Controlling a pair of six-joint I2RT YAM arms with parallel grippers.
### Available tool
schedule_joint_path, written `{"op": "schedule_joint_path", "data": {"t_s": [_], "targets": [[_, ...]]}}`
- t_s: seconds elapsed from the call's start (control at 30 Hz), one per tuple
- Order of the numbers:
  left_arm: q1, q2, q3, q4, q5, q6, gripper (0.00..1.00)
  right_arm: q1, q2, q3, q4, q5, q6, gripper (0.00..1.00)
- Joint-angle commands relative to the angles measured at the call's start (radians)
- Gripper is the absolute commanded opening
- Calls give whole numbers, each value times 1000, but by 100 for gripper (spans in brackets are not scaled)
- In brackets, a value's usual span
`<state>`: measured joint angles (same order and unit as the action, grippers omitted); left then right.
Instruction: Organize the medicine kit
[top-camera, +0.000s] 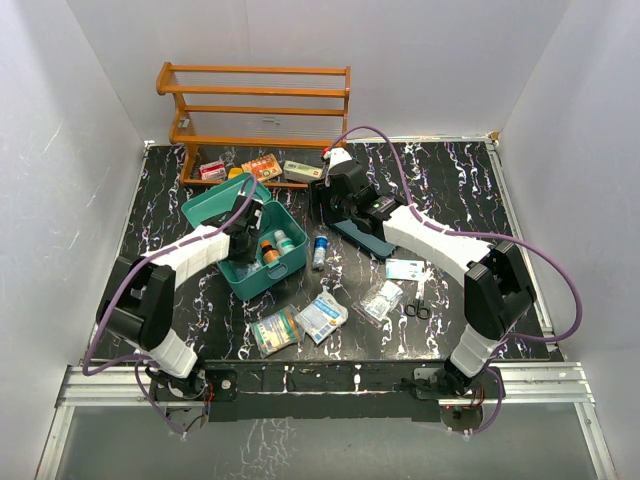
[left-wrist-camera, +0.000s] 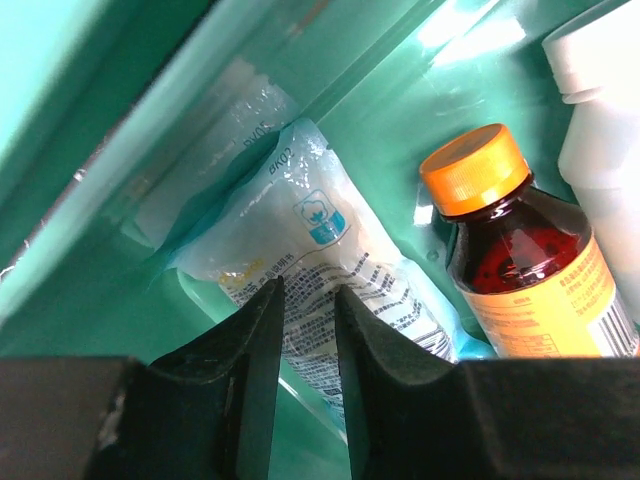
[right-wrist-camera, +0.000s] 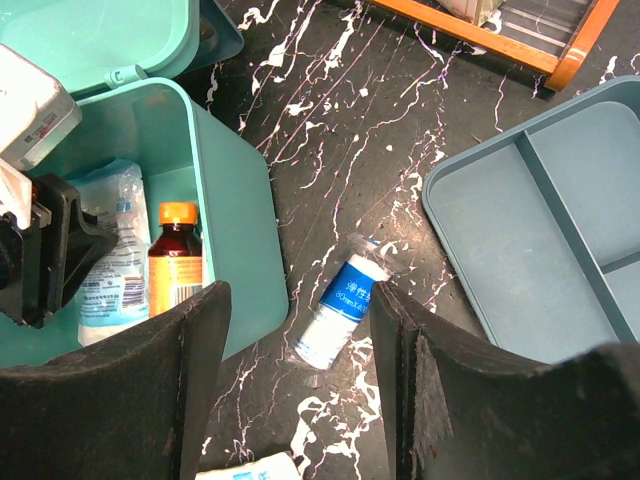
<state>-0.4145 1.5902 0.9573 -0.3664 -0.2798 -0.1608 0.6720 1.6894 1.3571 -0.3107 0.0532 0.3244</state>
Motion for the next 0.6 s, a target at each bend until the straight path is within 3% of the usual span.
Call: {"op": "schedule_joint_path", "data": {"t_s": [0.0, 0.27, 0.57], "targets": [[-3, 13, -1, -19, 63, -16, 26, -5, -30, 9, 49, 19, 19, 56], [-3, -26, 70, -58, 56, -21, 29, -5, -87, -4, 31, 66, 49, 56], [-2, -185, 266, -146, -27, 7, 51, -5, -140, 37, -114, 135, 116, 57]]}}
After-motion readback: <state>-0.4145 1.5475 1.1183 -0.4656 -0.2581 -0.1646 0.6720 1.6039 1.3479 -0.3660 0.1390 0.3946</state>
